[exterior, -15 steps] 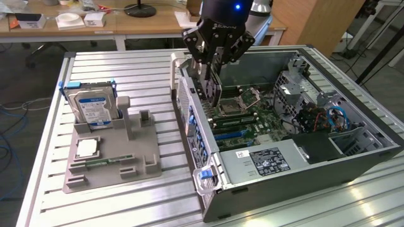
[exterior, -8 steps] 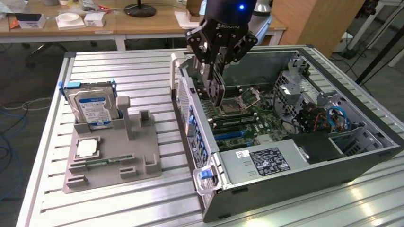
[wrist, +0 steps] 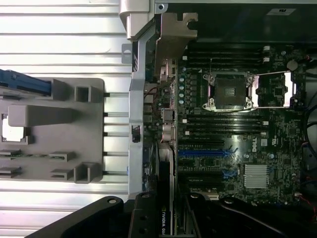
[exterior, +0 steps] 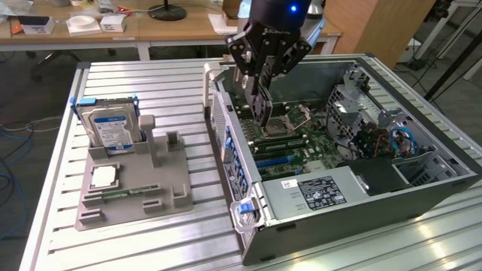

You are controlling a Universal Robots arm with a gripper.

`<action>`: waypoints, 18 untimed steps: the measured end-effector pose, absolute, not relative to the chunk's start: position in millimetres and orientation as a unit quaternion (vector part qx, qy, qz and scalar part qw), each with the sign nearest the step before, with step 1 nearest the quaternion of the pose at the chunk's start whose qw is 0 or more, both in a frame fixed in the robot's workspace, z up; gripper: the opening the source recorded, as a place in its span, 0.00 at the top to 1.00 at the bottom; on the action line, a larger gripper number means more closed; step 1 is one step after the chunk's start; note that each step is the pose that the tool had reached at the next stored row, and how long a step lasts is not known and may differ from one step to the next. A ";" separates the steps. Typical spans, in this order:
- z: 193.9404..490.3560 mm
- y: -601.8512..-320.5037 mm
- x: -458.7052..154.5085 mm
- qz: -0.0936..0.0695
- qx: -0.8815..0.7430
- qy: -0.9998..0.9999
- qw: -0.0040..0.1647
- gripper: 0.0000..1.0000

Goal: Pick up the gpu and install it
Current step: 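Pick up the gpu and move the gpu toward the slot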

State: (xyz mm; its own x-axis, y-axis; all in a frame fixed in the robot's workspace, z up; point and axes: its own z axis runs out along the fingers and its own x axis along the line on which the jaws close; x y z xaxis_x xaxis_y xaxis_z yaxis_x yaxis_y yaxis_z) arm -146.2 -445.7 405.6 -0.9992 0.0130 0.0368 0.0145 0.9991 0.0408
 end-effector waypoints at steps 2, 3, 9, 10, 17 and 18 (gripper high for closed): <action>405.6 -445.7 -144.5 -0.021 -0.006 -1.000 0.018 0.74; 405.6 -445.7 -143.6 -0.021 -0.006 -1.000 0.018 0.74; 405.5 -445.7 -138.8 -0.020 -0.003 -1.000 0.018 0.74; 405.6 -445.7 -138.0 -0.020 -0.003 -1.000 0.018 0.74; 405.5 -445.6 -133.8 -0.020 -0.001 -1.000 0.018 0.74; 405.5 -445.6 -133.2 -0.020 0.000 -1.000 0.018 0.74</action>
